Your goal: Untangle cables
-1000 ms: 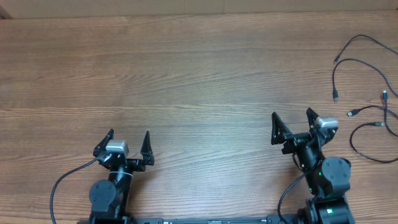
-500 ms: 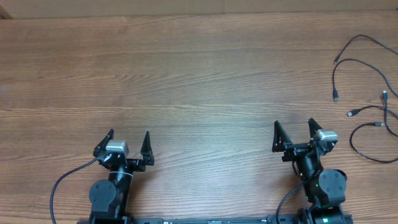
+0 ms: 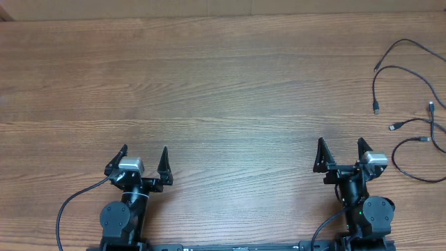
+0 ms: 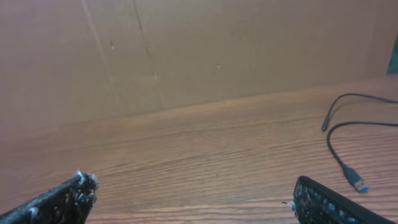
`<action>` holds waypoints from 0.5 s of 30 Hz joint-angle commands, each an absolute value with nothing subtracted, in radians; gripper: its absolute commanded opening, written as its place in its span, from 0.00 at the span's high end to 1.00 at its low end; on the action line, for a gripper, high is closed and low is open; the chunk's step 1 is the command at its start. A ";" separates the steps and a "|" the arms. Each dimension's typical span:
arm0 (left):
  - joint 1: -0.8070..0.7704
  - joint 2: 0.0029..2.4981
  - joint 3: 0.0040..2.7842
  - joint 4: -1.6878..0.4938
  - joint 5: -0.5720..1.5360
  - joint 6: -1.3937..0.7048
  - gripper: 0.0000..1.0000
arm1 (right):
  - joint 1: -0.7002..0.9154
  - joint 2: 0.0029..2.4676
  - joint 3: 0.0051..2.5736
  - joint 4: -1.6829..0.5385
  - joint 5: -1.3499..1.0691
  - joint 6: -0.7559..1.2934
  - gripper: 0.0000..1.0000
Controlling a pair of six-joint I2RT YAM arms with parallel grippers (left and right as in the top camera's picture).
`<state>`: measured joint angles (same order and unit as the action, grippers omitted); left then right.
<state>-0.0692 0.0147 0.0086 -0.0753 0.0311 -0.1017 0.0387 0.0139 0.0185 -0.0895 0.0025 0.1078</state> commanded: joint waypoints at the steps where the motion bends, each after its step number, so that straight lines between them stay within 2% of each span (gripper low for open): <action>1: -0.062 0.004 0.005 -0.078 0.025 -0.089 0.01 | 0.032 0.003 0.008 -0.084 -0.032 0.011 0.00; 9: -0.062 0.004 0.005 -0.078 0.025 -0.089 0.00 | 0.033 0.003 0.008 -0.081 -0.073 -0.105 0.00; 15: -0.062 0.004 0.005 -0.078 0.025 -0.089 0.00 | 0.032 0.003 0.008 -0.082 -0.069 -0.101 0.00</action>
